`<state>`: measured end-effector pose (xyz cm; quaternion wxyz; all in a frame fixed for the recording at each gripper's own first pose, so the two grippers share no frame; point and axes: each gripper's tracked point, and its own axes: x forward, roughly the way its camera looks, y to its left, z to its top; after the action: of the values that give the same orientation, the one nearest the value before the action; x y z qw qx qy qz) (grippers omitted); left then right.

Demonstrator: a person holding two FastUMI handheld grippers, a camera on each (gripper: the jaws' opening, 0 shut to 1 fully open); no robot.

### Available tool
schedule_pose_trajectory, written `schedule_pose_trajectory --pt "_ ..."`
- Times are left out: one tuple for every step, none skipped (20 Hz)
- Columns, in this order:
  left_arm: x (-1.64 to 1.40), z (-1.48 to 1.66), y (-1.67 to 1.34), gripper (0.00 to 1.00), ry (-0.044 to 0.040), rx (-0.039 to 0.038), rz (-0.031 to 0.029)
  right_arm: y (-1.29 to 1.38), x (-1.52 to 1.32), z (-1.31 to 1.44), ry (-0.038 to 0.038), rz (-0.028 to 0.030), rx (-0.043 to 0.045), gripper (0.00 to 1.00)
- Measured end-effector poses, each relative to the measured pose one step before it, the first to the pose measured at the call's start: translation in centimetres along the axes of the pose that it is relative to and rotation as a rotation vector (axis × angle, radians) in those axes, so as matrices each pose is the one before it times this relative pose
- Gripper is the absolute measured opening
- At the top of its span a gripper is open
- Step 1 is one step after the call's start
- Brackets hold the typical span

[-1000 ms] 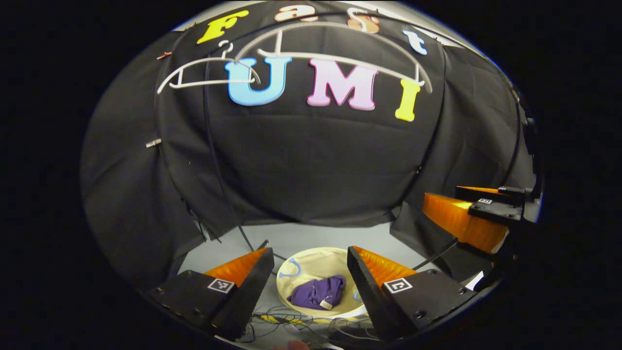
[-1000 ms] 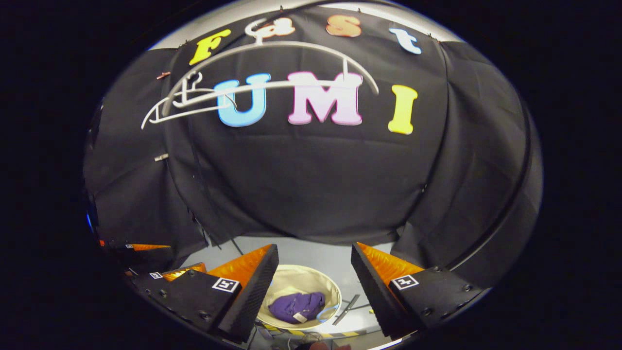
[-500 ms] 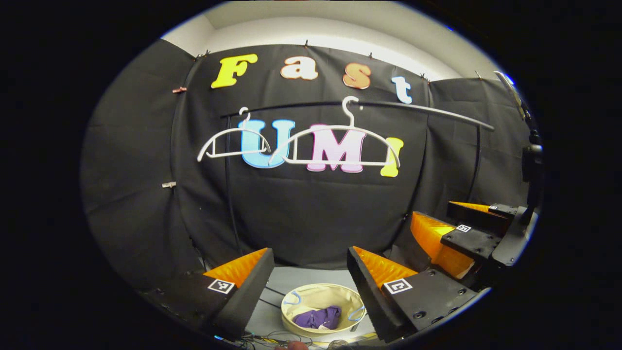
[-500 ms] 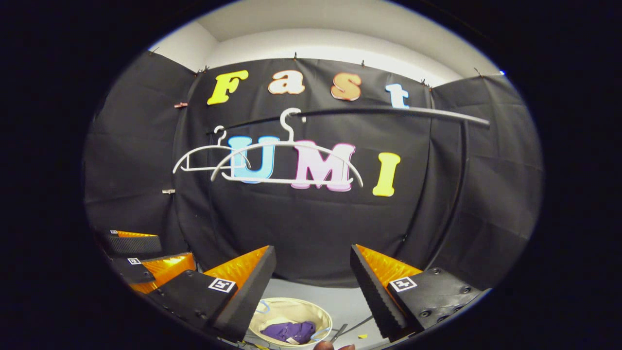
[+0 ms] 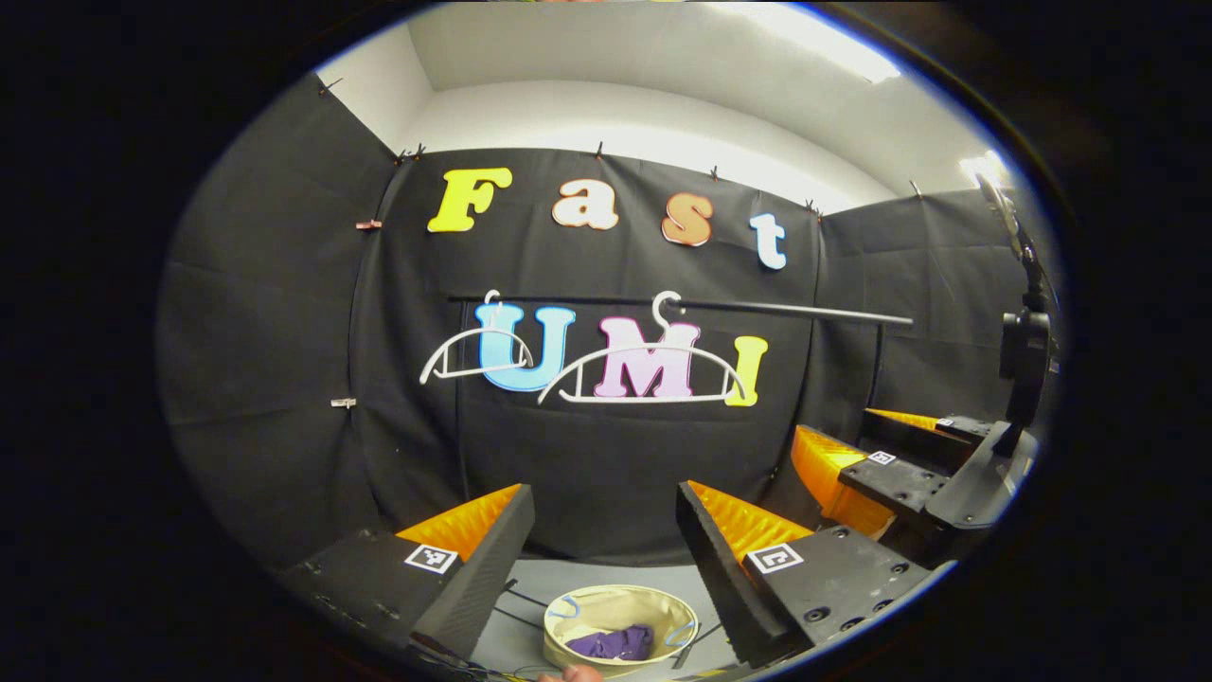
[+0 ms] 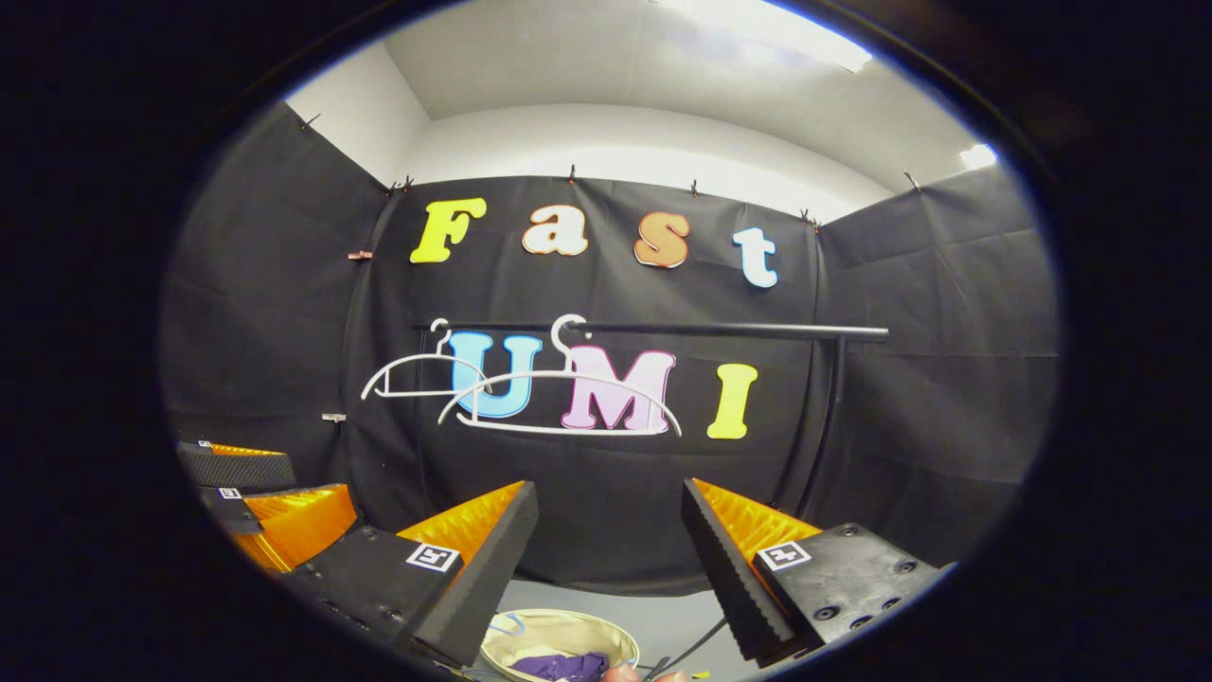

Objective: Grasp the clothes on the hanger with both hands and then place them into the laundry hamper below.

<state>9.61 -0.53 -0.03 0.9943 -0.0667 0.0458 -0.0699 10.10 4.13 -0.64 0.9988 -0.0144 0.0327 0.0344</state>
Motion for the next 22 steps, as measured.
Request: schedule_pose_trajectory --pt "-0.712 0.469 -0.327 0.93 -0.01169 0.00484 -0.00208 -0.091 -0.092 0.588 -0.00109 0.00064 -0.0081 0.98" --pt "-0.623 0.349 -0.416 0.93 -0.02089 0.00826 -0.00505 -0.063 -0.183 0.778 -0.01192 0.00344 -0.00245 0.98" --pt "-0.461 0.429 -0.392 0.93 -0.01226 0.00368 -0.00038 -0.068 -0.303 0.995 -0.01794 -0.00082 0.00204 0.98" --pt "-0.825 0.321 -0.45 0.93 -0.01818 0.0029 -0.001 -0.044 -0.311 0.874 -0.02503 -0.00041 0.00215 0.96" --pt "-0.441 0.588 -0.186 0.93 -0.01814 -0.00061 -0.00563 -0.127 -0.372 0.671 -0.02425 -0.0045 -0.00058 0.98" --pt "-0.174 0.297 -0.284 0.93 -0.00701 -0.00555 -0.00839 -0.057 -0.191 0.411 -0.01732 -0.00123 0.0005 0.98" --pt "-0.26 0.062 -0.06 0.92 -0.00038 -0.00601 -0.00234 0.075 -0.182 0.123 -0.0097 -0.00229 0.00245 0.96" --pt "-0.281 0.179 0.178 0.92 -0.00056 -0.00766 0.00155 0.056 -0.301 0.149 -0.00511 -0.00258 0.00682 0.96" --pt "-0.255 0.414 0.198 0.92 -0.00787 -0.00609 0.00384 0.006 -0.366 0.17 -0.00704 0.00073 0.00769 0.96" --pt "-0.147 0.625 0.12 0.92 -0.01222 -0.00033 0.00199 0.093 -0.258 0.337 -0.00644 -0.00002 0.00695 0.96" --pt "-0.065 0.445 -0.048 0.95 -0.00932 0.00683 0.0017 0.061 -0.179 0.179 -0.00499 0.00144 0.00572 0.96" --pt "-0.193 0.377 -0.005 0.95 -0.00651 0.01442 0.00319 0.005 -0.132 0.089 -0.00372 0.00189 0.00528 0.96" --pt "-0.13 0.242 0.024 0.95 -0.00608 0.01378 0.0028 0.131 -0.102 0.132 -0.00191 0.00273 0.00456 0.96" --pt "-0.215 0.025 -0.104 0.95 -0.00591 0.01021 -0.00011 0.095 0.006 0.155 -0.00355 -0.00002 0.00397 0.98" --pt "-0.1 0.173 -0.144 0.95 -0.00273 0.00257 -0.00182 0.055 0.064 0.156 -0.0044 0.00112 0.00013 0.98" --pt "0.066 0.083 -0.083 0.95 -0.00393 -0.00188 -0.00545 0.088 0.048 0.186 -0.00582 0.00101 -0.00368 0.98" --pt "0.009 0.227 -0.089 0.95 -0.0058 -0.00214 -0.00495 0.055 -0.008 0.17 -0.00511 -0.00103 -0.00315 0.98" --pt "-0.009 0.132 0.02 0.95 -0.00188 -0.00079 -0.0018 0.107 0.008 0.251 -0.00584 0.00128 -0.00017 0.98" --pt "-0.055 -0.012 0.098 0.97 -0.00301 -0.00143 -0.00038 0.083 -0.066 0.123 -0.00372 0.00047 0.0008 0.96" --pt "0.052 -0.078 0.051 0.95 0.00375 -0.00122 -0.00115 0.207 -0.153 0.022 -0.00152 0.00298 -0.00037 0.96" --pt "0.065 -0.24 0.099 0.95 0.00748 -0.0002 0.00304 0.266 -0.148 -0.111 0.00084 0.00438 -0.0012 0.96" --pt "-0.081 -0.312 0.127 0.92 0.00647 0.00014 0.00242 0.199 -0.117 -0.029 -0.00009 0.00296 -0.00081 0.96"
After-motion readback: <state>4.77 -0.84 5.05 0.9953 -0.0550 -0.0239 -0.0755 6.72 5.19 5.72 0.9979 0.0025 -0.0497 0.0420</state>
